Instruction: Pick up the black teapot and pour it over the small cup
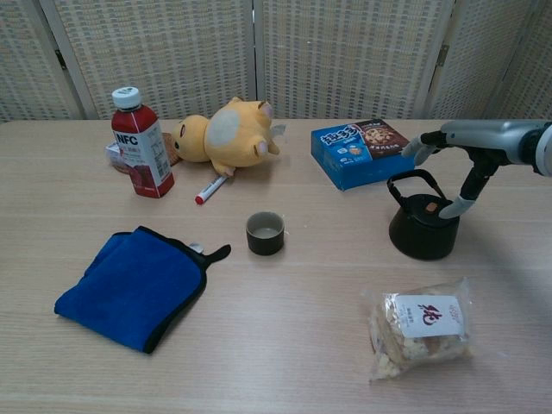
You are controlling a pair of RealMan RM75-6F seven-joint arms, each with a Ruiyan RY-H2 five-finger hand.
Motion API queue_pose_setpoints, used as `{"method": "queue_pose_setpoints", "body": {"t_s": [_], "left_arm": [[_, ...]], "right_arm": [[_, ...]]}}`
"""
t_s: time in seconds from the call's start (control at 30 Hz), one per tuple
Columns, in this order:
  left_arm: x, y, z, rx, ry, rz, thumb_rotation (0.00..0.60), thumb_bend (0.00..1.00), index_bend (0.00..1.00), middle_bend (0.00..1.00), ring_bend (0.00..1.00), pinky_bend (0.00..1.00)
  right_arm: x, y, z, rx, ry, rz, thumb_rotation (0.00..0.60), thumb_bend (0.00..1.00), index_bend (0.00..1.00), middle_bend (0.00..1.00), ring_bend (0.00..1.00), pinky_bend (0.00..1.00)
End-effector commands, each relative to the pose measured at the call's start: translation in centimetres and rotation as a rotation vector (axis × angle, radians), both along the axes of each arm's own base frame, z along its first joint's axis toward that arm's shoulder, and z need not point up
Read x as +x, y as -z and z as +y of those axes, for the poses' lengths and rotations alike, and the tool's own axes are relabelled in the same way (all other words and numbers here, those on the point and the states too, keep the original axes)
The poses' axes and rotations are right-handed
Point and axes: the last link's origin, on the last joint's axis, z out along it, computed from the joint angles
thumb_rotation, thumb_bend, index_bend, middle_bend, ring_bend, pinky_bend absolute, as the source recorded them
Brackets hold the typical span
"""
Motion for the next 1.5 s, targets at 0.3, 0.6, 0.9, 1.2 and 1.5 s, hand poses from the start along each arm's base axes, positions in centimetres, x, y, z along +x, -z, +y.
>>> {"method": "queue_pose_setpoints", "body": {"t_s": [0.3,0.6,0.9,1.2,1.5], "left_arm": [[0.0,0.0,0.0,-0.002,0.004,-0.001,0.600,0.00,0.12,0.00,0.00,0.00],[-0.1,-0.3,-0.1,0.008,-0.003,0.001,0.600,0.00,0.12,0.00,0.00,0.00],[-0.5,-0.6,-0.4,0.016,-0.018,0.003,0.600,0.00,0.12,0.00,0.00,0.00],[-0.6,-0.6,-0.5,0.018,-0.021,0.004,0.600,0.00,0.12,0.00,0.00,0.00],[-1.0,-0.9,-0.9,0.027,-0.041,0.008,0.600,0.00,0.12,0.00,0.00,0.00]], "right_arm": [[-0.2,0.5,0.2,0.005,0.007,0.015,0.600,0.00,0.14,0.18,0.07,0.04],[1.1,1.6,0.3,0.031,-0.026,-0.006,0.600,0.00,0.14,0.18,0.07,0.04],[2.9,2.5,0.4,0.056,-0.082,-0.028,0.600,0.00,0.13,0.18,0.07,0.04],[4.1,3.5,-1.5,0.064,-0.101,0.001,0.600,0.00,0.13,0.24,0.07,0.04],[4.8,5.0,-2.1,0.102,-0.117,0.051,0.600,0.00,0.13,0.29,0.07,0.04]]}}
